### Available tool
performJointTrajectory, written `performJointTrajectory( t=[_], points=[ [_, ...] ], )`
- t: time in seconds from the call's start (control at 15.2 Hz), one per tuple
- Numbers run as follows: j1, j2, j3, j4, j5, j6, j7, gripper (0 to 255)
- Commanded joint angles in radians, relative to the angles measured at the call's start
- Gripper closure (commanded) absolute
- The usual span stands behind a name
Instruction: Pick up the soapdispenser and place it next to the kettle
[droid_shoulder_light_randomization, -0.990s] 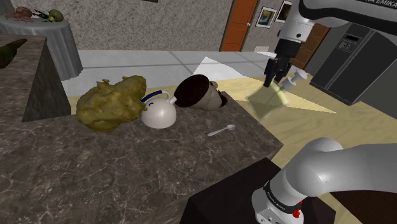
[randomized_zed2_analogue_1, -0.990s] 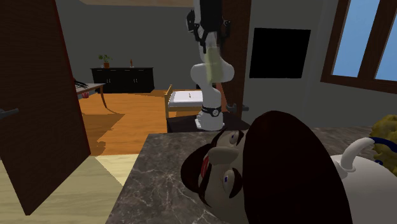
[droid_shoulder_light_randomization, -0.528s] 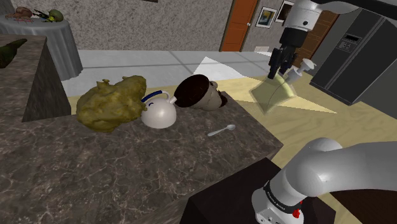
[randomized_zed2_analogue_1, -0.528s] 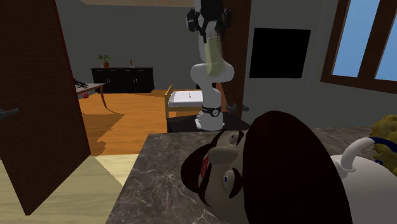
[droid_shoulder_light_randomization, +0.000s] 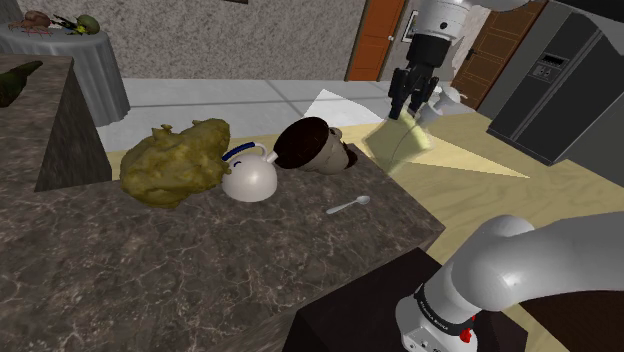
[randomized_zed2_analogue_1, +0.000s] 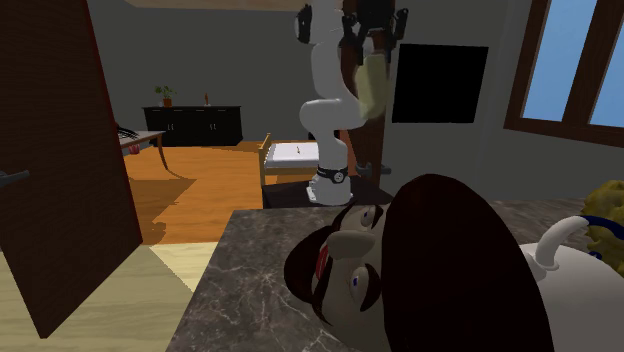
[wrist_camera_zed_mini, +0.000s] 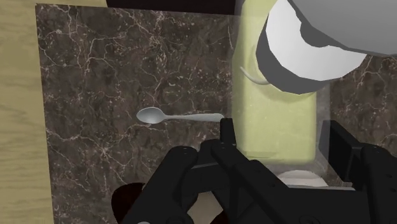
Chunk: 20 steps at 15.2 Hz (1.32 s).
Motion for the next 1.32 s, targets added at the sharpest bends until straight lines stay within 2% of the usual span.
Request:
performJointTrajectory(
  t=[0.0, 0.66, 1.19, 1.25],
  points=[
    [0.015, 0.037, 0.036, 0.028, 0.029, 0.014, 0.048, 255],
    [0.083, 0.246, 0.192, 0.199, 0.117, 0.080, 0.255, 255],
    [0.142, 0.488, 0.305, 0.445, 0.122, 0.104, 0.431, 255],
    [0.143, 0.483, 0.304, 0.426, 0.123, 0.118, 0.428, 255]
  ],
)
